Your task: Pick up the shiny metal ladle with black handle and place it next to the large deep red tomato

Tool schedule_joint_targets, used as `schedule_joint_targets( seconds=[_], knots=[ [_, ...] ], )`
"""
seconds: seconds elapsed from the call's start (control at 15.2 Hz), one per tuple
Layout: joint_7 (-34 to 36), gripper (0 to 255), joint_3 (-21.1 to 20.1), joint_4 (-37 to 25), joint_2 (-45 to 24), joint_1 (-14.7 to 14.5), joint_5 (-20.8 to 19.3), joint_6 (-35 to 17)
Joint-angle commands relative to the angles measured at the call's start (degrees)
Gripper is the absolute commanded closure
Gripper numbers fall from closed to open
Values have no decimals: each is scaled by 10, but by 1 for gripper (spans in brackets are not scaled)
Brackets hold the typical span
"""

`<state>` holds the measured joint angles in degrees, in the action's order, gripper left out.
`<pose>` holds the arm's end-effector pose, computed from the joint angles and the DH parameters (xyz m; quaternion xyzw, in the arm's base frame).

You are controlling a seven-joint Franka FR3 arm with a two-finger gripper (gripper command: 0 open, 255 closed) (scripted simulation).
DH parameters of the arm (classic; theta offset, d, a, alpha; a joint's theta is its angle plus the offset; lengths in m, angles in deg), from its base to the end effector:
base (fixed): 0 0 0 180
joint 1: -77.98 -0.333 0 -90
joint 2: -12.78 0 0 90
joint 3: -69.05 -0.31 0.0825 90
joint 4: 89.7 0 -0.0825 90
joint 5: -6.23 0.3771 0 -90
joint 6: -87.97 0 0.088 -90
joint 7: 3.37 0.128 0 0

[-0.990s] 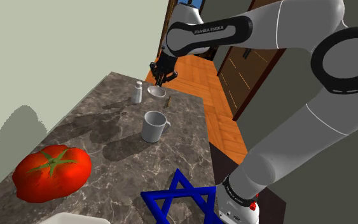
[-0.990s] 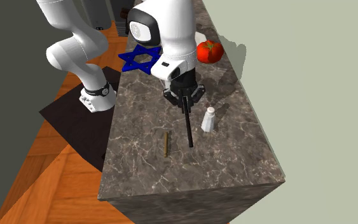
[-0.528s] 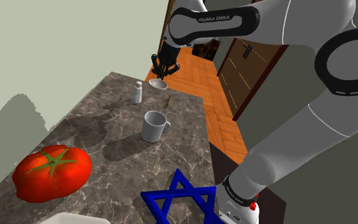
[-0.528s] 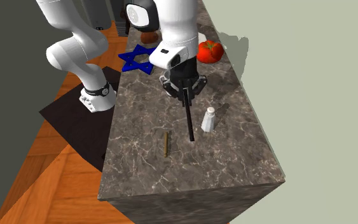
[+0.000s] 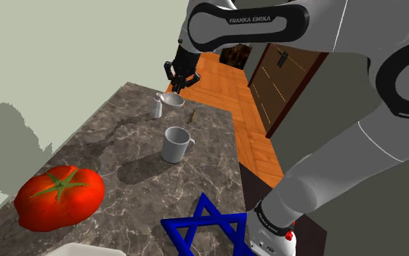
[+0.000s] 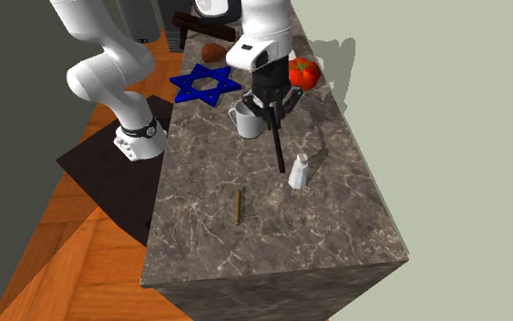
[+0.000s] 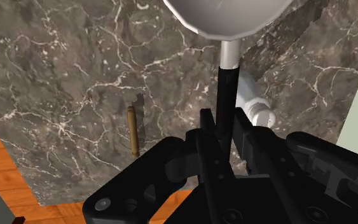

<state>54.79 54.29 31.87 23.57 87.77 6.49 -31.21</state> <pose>0.5092 0.0494 0.4793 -0.8911 0.4478 -0.0712 0.0181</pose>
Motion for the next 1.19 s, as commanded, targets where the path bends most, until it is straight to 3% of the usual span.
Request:
schedule_joint_targets(
  seconds=[0.0, 0.66, 1.12],
  knots=[
    [29, 255, -17, 10, 10, -12, 2, 0],
    [173, 255, -108, 7, 18, -67, 4, 14],
    [181, 255, -113, 48, 3, -67, -2, -41]
  ],
)
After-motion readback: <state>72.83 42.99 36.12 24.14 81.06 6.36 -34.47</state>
